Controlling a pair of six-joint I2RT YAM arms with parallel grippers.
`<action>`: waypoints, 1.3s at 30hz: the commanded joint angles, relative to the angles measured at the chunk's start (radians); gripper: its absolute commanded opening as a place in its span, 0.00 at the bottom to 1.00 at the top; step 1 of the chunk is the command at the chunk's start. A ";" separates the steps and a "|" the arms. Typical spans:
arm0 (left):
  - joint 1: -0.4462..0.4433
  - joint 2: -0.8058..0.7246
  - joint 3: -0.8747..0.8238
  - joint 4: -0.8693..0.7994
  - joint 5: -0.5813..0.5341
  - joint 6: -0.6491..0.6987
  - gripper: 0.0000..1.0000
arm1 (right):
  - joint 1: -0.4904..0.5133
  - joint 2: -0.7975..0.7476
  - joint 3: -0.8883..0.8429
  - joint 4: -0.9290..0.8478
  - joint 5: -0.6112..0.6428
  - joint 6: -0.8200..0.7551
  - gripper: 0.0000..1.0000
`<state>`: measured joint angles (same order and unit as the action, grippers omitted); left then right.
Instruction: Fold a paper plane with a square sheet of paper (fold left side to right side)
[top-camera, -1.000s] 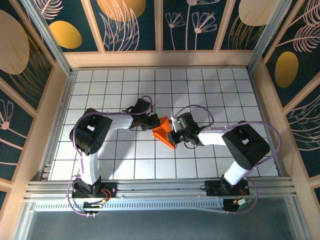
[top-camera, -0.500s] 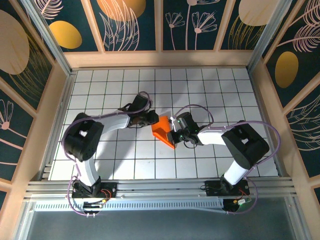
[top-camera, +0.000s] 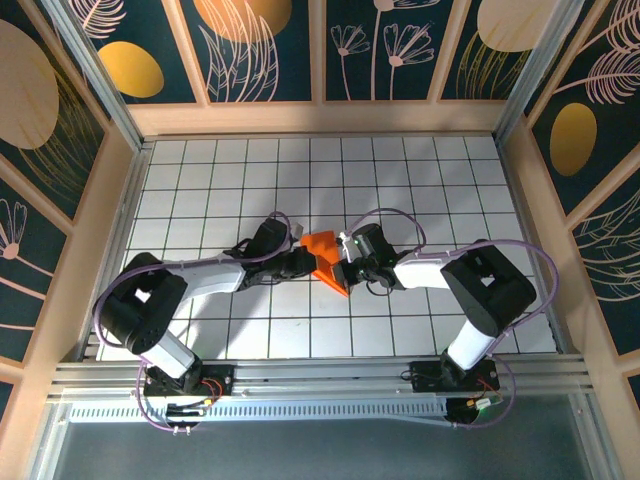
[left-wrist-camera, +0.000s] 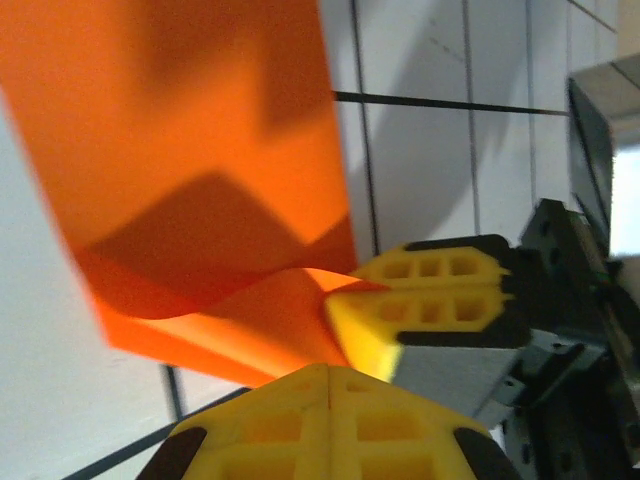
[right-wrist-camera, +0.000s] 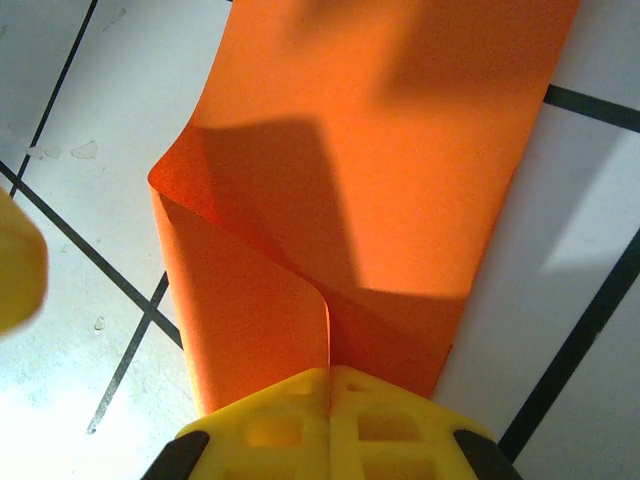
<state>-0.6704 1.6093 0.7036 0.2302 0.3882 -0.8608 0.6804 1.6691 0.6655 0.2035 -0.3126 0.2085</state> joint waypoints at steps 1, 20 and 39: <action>-0.012 0.040 0.017 0.099 0.034 -0.040 0.04 | -0.005 0.043 -0.006 -0.066 0.023 -0.010 0.00; -0.042 0.188 0.077 0.064 0.005 -0.049 0.03 | -0.005 0.057 0.004 -0.075 0.026 -0.018 0.00; -0.043 0.187 0.026 0.060 -0.029 -0.062 0.02 | -0.005 0.063 0.008 -0.081 0.035 -0.021 0.00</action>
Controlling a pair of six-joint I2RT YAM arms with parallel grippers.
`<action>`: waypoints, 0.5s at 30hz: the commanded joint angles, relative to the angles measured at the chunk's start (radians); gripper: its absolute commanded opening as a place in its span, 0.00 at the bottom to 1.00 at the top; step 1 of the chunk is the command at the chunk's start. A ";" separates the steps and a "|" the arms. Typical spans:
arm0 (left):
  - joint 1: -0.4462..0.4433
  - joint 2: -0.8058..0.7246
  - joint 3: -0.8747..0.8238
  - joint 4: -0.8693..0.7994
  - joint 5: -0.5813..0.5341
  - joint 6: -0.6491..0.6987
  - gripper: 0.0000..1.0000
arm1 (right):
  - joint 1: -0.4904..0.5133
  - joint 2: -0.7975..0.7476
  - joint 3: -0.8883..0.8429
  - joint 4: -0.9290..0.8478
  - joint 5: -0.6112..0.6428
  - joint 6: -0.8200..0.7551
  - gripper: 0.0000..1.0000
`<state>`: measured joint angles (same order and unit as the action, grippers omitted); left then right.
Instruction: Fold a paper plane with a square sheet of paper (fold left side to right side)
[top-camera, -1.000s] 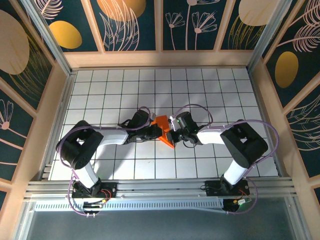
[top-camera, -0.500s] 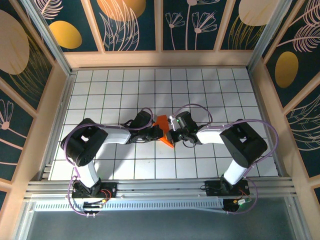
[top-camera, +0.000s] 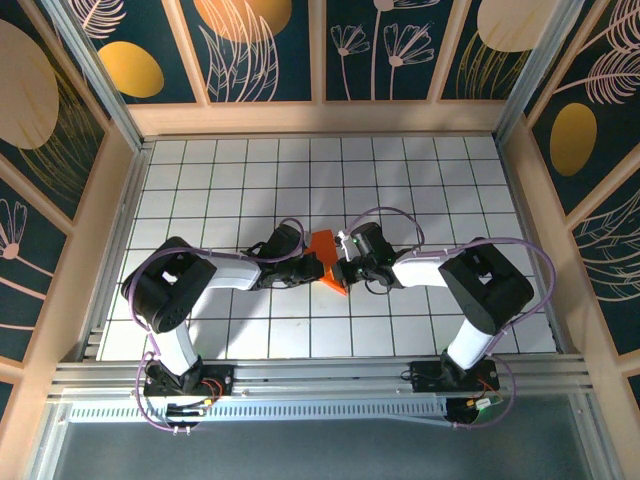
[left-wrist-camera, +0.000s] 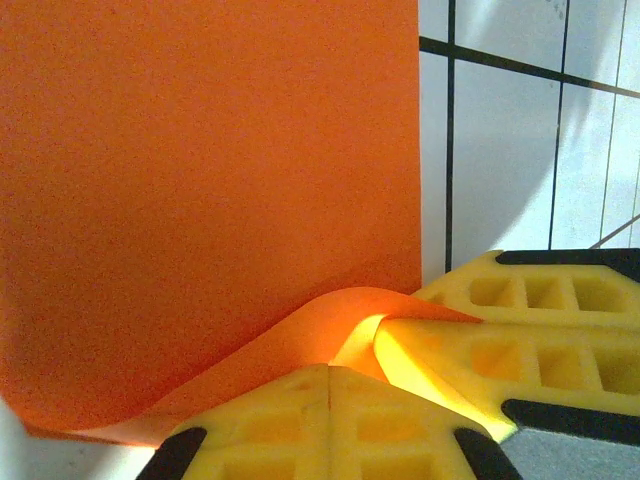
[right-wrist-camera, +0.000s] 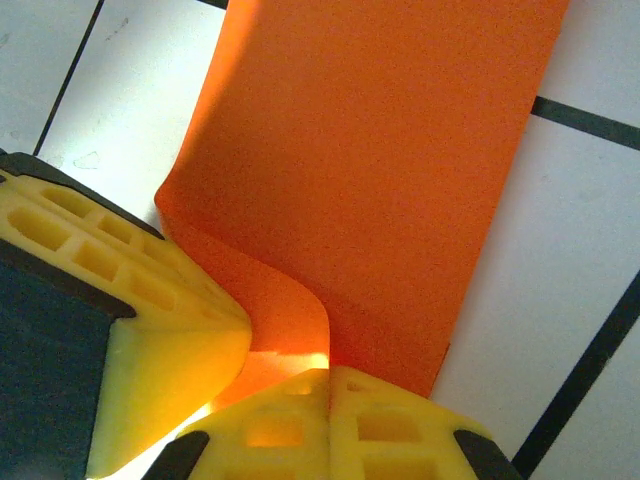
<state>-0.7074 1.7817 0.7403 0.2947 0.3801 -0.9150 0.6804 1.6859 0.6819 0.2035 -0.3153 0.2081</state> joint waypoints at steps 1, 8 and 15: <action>-0.005 0.014 -0.013 -0.010 -0.029 -0.006 0.02 | -0.005 0.046 -0.008 -0.082 0.040 -0.021 0.00; -0.005 0.020 -0.016 -0.073 -0.075 0.003 0.00 | -0.010 0.037 -0.002 -0.080 0.033 -0.007 0.00; -0.006 0.033 -0.027 -0.098 -0.102 -0.005 0.00 | -0.021 0.003 0.037 -0.101 0.021 0.004 0.05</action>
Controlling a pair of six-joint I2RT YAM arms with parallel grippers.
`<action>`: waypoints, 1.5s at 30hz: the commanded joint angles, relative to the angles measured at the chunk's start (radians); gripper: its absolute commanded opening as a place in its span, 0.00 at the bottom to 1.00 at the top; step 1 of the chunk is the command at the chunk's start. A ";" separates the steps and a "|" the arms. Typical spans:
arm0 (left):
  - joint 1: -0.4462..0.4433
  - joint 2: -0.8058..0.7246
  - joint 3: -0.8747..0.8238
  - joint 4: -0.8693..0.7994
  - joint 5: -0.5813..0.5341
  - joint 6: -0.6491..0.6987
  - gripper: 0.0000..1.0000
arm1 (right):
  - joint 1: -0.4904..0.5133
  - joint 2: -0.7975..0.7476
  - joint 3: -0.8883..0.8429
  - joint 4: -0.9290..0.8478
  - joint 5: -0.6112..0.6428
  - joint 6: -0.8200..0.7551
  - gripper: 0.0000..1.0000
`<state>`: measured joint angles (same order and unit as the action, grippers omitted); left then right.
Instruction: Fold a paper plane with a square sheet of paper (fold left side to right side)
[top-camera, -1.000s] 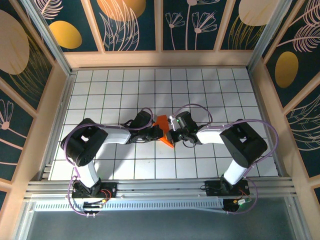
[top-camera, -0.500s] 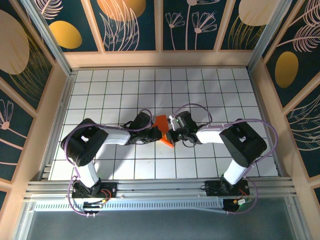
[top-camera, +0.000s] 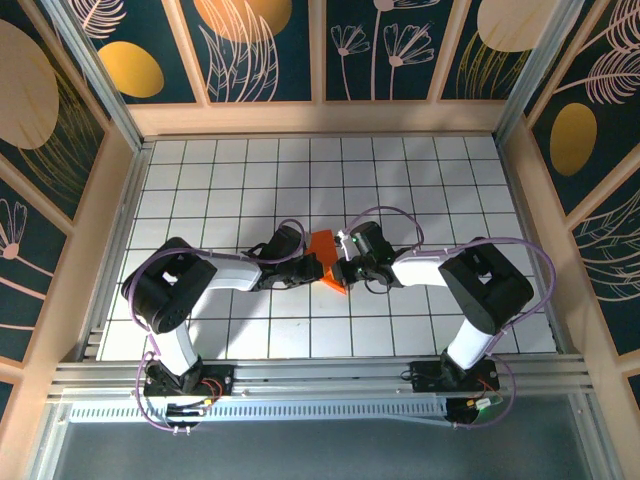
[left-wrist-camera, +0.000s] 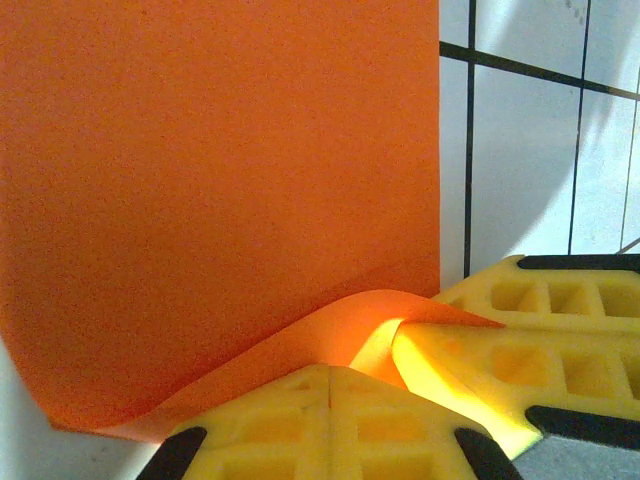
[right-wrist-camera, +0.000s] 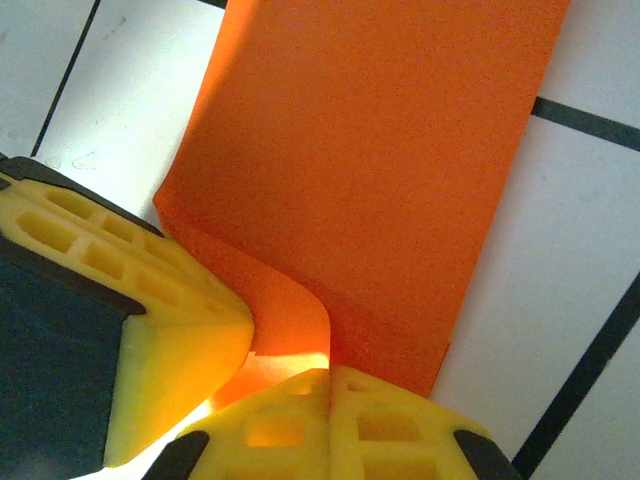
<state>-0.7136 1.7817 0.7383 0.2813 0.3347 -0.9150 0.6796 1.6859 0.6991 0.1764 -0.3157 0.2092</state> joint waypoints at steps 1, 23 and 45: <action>0.000 0.033 -0.025 -0.085 -0.057 -0.005 0.00 | -0.024 -0.002 0.027 -0.075 0.017 0.005 0.06; 0.001 0.036 -0.031 -0.085 -0.069 -0.016 0.00 | -0.115 -0.201 0.007 -0.284 -0.299 0.059 0.07; 0.001 0.044 -0.028 -0.087 -0.069 -0.015 0.00 | -0.070 -0.072 -0.042 -0.206 -0.306 0.134 0.00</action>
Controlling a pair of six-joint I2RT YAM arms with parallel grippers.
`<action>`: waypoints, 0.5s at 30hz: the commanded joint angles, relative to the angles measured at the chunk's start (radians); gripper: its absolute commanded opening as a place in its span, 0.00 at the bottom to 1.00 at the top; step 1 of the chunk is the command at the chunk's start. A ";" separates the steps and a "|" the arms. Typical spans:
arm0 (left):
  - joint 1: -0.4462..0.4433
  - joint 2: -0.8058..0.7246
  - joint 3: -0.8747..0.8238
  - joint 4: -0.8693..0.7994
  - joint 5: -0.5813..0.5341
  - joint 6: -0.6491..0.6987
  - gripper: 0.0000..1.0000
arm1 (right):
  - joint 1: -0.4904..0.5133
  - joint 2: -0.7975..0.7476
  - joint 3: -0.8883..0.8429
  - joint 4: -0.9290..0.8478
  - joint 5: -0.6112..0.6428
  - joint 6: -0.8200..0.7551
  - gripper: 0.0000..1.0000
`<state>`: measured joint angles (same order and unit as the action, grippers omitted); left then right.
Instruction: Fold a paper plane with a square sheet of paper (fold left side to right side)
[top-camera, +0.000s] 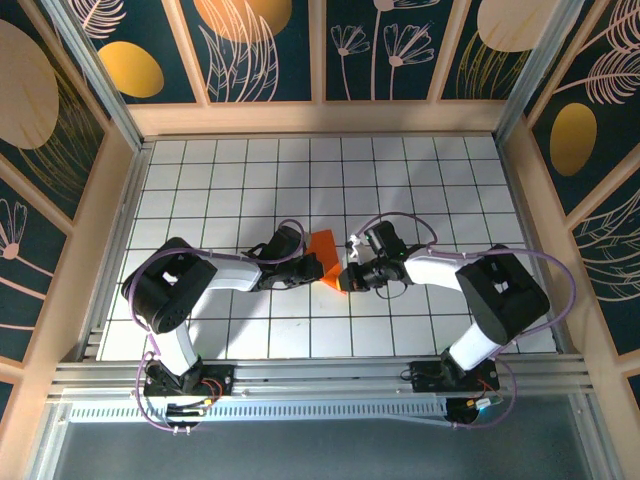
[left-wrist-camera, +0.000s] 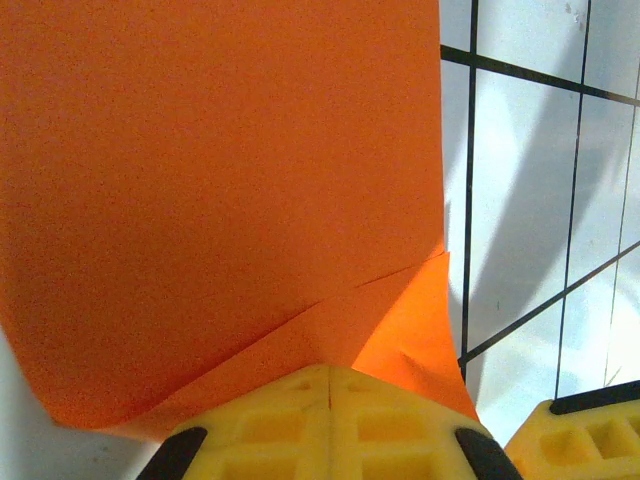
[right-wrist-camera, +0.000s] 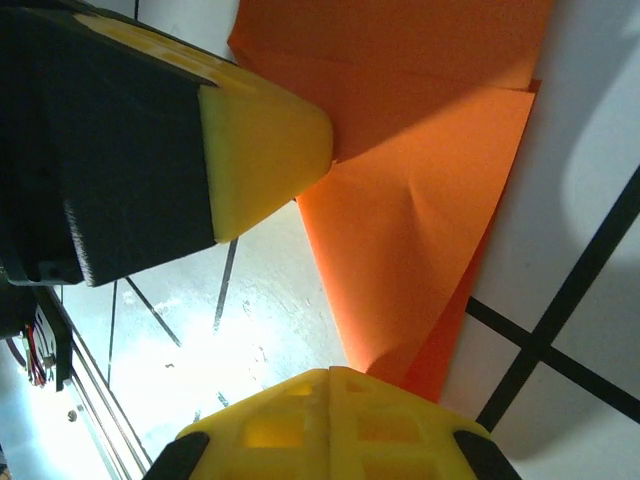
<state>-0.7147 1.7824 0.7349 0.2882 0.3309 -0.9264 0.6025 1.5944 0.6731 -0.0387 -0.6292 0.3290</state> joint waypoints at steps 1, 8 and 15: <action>0.002 0.042 -0.025 -0.093 -0.064 -0.003 0.00 | 0.007 0.023 -0.017 0.008 0.010 0.015 0.00; 0.002 0.044 -0.025 -0.099 -0.066 -0.002 0.00 | 0.011 0.041 -0.023 0.005 0.018 0.017 0.00; 0.001 0.050 -0.022 -0.101 -0.066 0.001 0.00 | 0.011 0.040 -0.032 -0.005 0.035 0.017 0.00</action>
<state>-0.7147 1.7832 0.7349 0.2882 0.3309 -0.9264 0.6041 1.6226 0.6582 -0.0334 -0.6182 0.3328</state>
